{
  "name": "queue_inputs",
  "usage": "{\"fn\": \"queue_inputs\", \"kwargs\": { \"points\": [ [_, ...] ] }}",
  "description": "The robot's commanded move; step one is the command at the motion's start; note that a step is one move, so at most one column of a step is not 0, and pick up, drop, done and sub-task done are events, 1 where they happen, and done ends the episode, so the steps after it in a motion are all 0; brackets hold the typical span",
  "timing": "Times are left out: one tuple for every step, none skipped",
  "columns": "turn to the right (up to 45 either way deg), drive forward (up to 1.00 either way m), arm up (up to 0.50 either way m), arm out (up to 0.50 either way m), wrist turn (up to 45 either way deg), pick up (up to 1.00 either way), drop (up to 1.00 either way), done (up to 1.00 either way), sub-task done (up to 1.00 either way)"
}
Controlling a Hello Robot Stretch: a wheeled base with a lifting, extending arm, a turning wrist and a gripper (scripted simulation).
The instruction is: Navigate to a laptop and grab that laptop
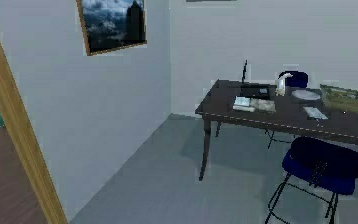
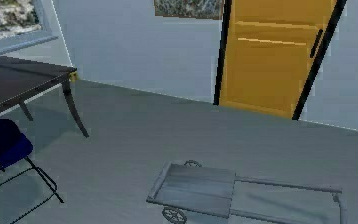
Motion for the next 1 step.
{"fn": "queue_inputs", "kwargs": {
  "points": [
    [3.0,0.00,0.00,0.00,0.0,0.00,0.00,0.00,0.00]
  ]
}}
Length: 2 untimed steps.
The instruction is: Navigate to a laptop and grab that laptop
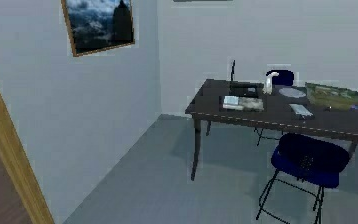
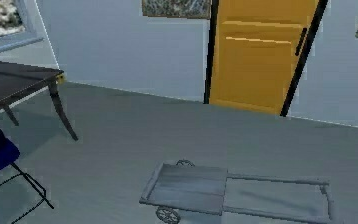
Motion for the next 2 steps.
{"fn": "queue_inputs", "kwargs": {
  "points": [
    [0.0,0.95,0.00,0.00,0.0,0.00,0.00,0.00,0.00],
    [-45.0,0.00,0.00,0.00,0.0,0.00,0.00,0.00,0.00]
  ]
}}
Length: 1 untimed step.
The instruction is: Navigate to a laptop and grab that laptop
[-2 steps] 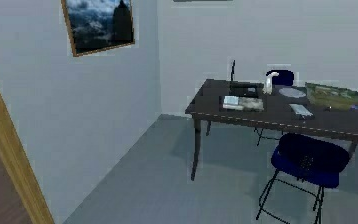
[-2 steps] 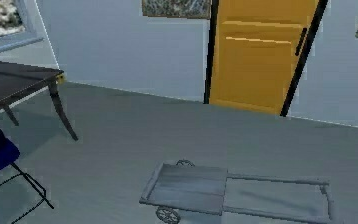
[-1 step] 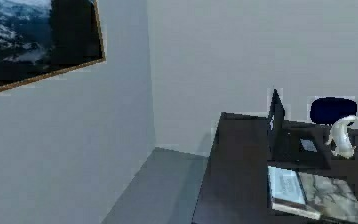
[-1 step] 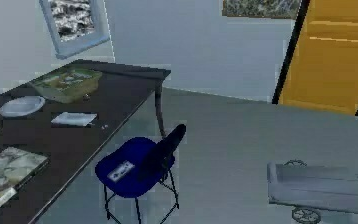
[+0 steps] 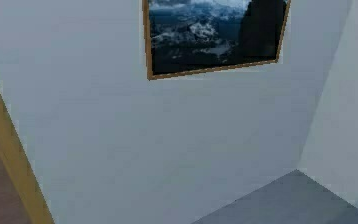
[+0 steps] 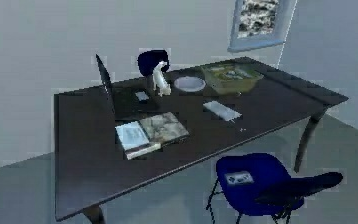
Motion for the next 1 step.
{"fn": "queue_inputs", "kwargs": {
  "points": [
    [-12.0,0.00,0.00,0.00,0.0,0.00,0.00,0.00,0.00]
  ]
}}
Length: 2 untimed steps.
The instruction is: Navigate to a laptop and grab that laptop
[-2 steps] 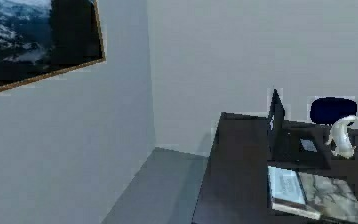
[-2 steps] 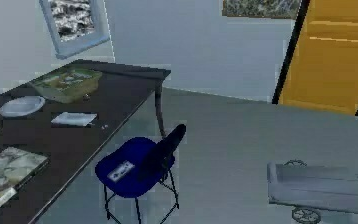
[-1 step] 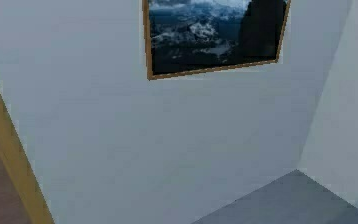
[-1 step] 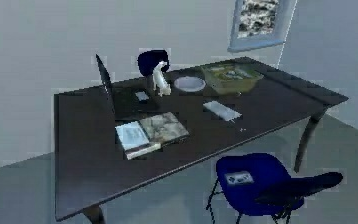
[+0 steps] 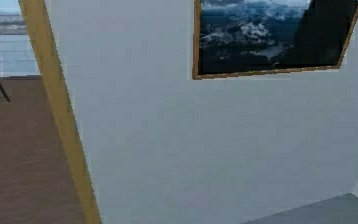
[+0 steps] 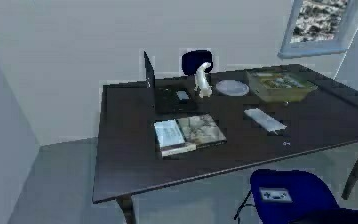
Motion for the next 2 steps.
{"fn": "queue_inputs", "kwargs": {
  "points": [
    [45.0,0.00,0.00,0.00,0.0,0.00,0.00,0.00,0.00],
    [45.0,0.00,0.00,0.00,0.0,0.00,0.00,0.00,0.00]
  ]
}}
